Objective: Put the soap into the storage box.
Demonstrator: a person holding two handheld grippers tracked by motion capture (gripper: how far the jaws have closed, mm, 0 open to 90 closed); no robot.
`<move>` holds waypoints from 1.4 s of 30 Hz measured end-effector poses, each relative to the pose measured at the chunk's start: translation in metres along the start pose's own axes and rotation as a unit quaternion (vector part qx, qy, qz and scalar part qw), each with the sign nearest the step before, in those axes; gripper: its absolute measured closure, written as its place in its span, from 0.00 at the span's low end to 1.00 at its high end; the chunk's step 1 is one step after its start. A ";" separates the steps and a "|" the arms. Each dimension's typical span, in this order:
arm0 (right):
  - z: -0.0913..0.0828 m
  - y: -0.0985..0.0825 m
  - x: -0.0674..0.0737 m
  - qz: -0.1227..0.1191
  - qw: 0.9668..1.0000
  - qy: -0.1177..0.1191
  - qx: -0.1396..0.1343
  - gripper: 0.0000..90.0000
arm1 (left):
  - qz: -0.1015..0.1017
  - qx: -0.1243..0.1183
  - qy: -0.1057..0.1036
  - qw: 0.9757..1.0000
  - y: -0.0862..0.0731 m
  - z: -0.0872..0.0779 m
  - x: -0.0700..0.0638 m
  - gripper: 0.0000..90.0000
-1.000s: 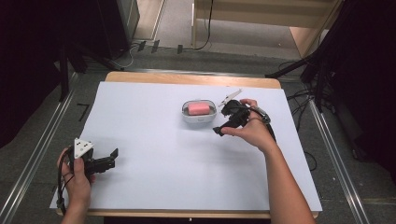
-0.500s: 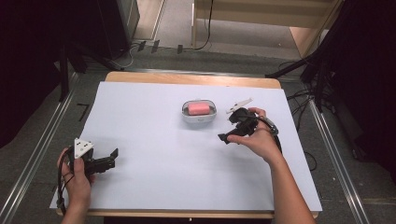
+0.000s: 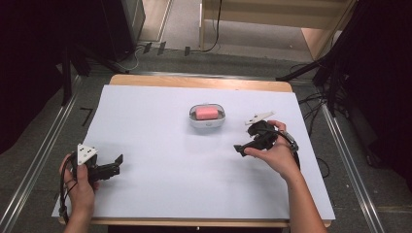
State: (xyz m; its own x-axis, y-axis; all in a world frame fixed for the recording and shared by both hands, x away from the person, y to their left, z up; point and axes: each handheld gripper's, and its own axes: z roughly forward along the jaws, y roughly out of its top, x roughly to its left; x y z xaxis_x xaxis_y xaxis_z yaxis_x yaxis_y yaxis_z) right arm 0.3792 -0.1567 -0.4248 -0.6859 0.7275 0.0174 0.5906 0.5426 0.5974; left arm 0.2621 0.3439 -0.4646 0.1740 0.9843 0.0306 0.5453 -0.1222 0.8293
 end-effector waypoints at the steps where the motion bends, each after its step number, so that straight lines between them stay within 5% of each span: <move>1: 0.000 -0.002 -0.001 -0.002 1.000 -0.002 -0.001 0.00 | 0.000 0.000 0.000 1.000 0.000 0.000 0.000 0.00; 23: -0.014 -0.050 -0.008 0.036 0.998 -0.024 -0.034 0.00 | 0.001 0.000 0.000 1.000 0.000 0.000 0.000 0.00; 42: -0.033 -0.102 -0.017 0.069 0.993 -0.051 -0.082 0.03 | 0.003 0.000 0.002 1.000 0.000 0.000 -0.001 0.00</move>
State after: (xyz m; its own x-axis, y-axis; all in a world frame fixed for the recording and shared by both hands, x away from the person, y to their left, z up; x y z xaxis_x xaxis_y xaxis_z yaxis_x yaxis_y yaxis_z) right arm 0.3165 -0.2386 -0.4599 -0.5511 0.8339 0.0314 0.5937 0.3654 0.7170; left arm 0.2618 0.3426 -0.4647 0.1750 0.9838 0.0379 0.5443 -0.1288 0.8290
